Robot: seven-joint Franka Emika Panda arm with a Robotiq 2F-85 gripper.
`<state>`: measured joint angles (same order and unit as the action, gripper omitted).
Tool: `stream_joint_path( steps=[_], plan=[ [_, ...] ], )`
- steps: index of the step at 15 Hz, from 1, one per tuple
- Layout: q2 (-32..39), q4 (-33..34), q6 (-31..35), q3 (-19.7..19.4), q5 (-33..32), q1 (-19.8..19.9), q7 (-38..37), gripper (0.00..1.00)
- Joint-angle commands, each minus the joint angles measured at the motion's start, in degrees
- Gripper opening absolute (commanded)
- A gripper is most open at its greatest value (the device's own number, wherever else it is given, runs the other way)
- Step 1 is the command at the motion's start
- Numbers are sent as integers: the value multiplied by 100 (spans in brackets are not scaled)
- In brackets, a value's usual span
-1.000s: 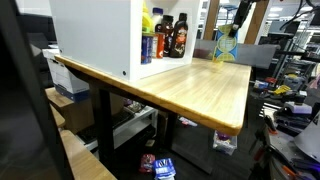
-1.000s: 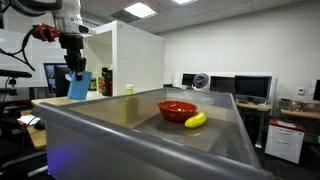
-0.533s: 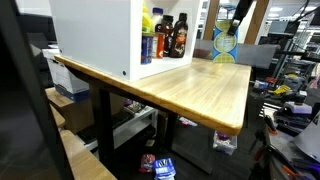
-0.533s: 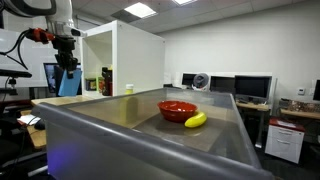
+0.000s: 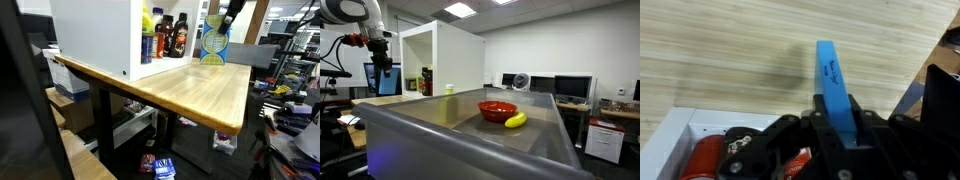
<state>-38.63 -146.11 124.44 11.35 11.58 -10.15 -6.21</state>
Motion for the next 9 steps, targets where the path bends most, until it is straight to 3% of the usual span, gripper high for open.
stream_joint_path(
  steps=[1, 6, 9],
  plan=[
    [406, 303, 221, 360, -63, 8, -588, 6],
    [857, 644, 359, 669, -152, 36, -1122, 6],
    [1136, 875, 445, 708, -295, 24, -1063, 6]
  ],
)
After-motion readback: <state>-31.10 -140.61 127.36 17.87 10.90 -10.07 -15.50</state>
